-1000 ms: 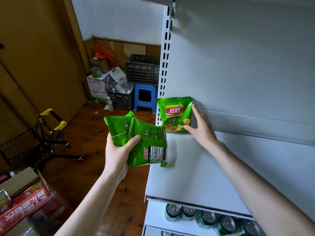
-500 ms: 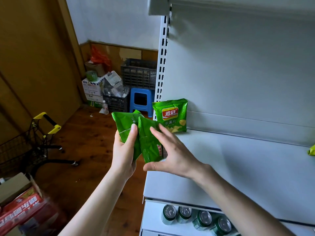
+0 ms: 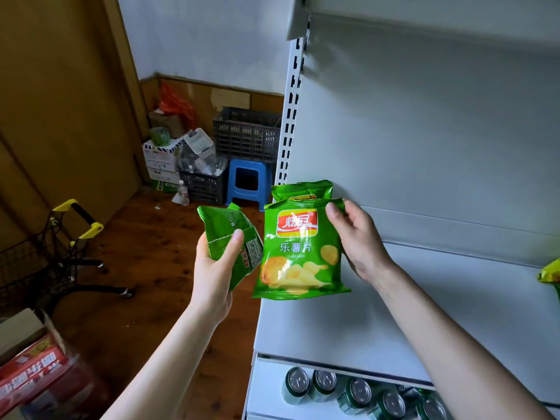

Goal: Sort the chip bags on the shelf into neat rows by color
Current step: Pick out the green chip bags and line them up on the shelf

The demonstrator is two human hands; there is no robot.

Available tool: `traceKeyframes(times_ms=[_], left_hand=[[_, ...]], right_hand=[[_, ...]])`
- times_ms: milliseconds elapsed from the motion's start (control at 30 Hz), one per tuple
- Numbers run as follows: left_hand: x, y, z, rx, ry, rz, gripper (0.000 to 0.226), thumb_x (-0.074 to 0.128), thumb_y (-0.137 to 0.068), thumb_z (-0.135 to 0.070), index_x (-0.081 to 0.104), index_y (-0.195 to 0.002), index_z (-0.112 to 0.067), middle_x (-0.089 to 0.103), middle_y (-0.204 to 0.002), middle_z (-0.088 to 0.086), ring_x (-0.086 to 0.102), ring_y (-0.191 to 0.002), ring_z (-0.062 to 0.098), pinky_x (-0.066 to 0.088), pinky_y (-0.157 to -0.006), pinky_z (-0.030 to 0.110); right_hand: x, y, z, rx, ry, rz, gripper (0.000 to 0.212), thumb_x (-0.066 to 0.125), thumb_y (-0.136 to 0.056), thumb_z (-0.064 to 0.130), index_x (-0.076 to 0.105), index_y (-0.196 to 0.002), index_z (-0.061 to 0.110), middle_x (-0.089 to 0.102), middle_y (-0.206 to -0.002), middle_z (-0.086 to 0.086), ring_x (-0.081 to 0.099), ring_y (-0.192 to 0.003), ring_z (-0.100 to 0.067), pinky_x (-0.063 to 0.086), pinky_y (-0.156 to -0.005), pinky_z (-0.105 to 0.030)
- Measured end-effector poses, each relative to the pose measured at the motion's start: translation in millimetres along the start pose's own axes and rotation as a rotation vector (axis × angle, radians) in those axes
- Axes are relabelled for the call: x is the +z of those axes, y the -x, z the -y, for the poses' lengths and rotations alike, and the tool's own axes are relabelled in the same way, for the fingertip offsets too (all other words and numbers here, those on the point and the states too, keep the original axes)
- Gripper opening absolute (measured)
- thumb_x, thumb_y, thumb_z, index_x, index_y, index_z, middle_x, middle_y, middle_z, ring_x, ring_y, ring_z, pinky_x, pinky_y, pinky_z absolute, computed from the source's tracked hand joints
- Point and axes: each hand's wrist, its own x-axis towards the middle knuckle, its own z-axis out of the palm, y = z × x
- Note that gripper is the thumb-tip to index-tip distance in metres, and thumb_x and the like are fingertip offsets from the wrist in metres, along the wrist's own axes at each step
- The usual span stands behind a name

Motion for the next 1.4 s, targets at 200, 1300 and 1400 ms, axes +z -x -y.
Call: traceKeyframes(times_ms=[200,1300,1400], left_hand=[[7.3,11.0,5.1,-0.052,-0.040,0.199,0.049,0.071,-0.062,-0.018,0.056,-0.109,-0.017,0.073,-0.093,0.002,0.070,-0.080,0.017,0.057,-0.060,0.026],[-34.7,7.3,-0.5,-0.023,-0.095,0.049,0.034,0.063,-0.079,-0.019,0.057,-0.111,-0.027,0.071,-0.099,0.000,0.071,-0.086,0.018,0.059,-0.062,0.028],[-28.6,9.5,0.3,-0.027,-0.102,0.099,0.028,0.061,-0.080,-0.021,0.058,-0.106,-0.029,0.074,-0.089,-0.006,0.071,-0.081,0.013,0.057,-0.059,0.024]], right_hand=[[9.0,-3.3,-7.7,0.106,-0.127,-0.076,0.017,0.046,-0.096,0.017,0.054,-0.082,0.018,0.062,-0.082,-0.001,0.056,-0.079,-0.018,0.047,-0.075,-0.039],[-3.6,-41.4,-94.1,0.137,0.564,-0.140,0.095,0.076,-0.074,0.024,0.015,-0.145,0.008,0.051,-0.134,-0.013,0.050,-0.120,-0.027,0.042,-0.096,-0.035],[-7.9,-40.7,-91.6,0.164,0.579,-0.145,0.097,0.074,-0.076,0.026,0.011,-0.147,0.009,0.053,-0.128,-0.019,0.053,-0.115,-0.032,0.042,-0.092,-0.036]])
